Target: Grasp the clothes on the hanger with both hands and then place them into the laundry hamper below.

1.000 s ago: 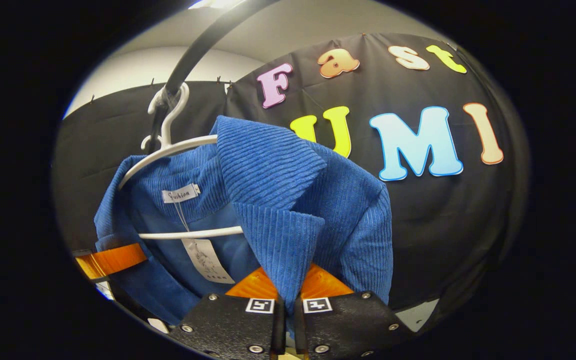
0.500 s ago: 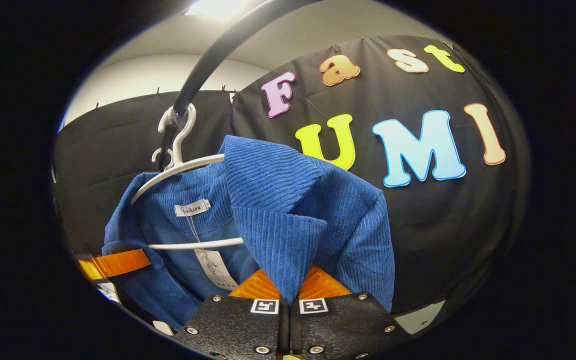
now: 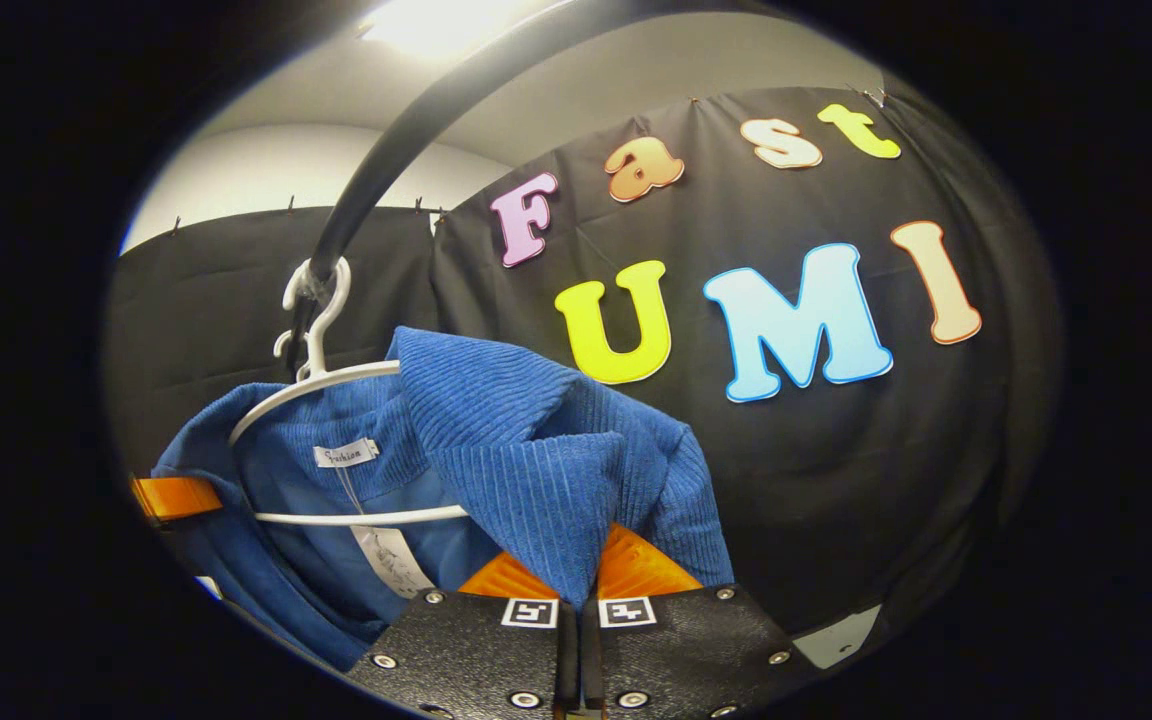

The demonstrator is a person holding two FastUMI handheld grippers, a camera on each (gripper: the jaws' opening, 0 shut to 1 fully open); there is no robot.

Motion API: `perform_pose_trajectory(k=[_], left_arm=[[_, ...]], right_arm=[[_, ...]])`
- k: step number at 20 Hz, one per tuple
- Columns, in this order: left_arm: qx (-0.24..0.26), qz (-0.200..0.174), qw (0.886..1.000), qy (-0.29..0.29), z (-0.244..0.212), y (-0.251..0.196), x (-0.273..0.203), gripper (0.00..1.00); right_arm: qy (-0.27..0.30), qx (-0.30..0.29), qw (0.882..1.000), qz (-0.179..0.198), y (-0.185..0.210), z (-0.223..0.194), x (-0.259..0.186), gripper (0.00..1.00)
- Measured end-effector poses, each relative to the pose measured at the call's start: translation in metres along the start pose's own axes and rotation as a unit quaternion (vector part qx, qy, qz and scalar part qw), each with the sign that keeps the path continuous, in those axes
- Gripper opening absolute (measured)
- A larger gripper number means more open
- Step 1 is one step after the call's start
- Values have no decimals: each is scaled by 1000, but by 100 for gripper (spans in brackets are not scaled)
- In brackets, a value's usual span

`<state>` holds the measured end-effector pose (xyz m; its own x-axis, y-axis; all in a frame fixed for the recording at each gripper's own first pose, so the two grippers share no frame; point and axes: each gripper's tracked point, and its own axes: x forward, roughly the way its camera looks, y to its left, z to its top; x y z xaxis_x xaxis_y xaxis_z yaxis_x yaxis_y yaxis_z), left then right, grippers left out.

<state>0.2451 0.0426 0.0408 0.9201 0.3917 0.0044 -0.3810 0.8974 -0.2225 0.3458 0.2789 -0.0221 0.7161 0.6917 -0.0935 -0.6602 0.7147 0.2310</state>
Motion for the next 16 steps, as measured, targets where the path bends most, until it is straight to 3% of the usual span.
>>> perform_pose_trajectory(k=[9, 11, 12, 13, 16], left_arm=[[13, 46, 998, -30, 46, 60, -12, 1], [18, 58, 998, -35, 50, 71, -8, 1], [23, 61, 997, -37, 53, 75, -5, 6], [28, 64, 997, -39, 54, 77, -2, 1], [35, 70, 996, -43, 62, 87, 4, 1]], right_arm=[[-42, 33, 998, -39, -29, 16, 9, 0], [-57, 40, 996, -46, -32, 19, 8, 1], [-65, 46, 996, -49, -33, 20, 9, 1], [-74, 48, 995, -54, -35, 22, 6, 0], [-99, 44, 992, -60, -35, 24, 8, 1]])
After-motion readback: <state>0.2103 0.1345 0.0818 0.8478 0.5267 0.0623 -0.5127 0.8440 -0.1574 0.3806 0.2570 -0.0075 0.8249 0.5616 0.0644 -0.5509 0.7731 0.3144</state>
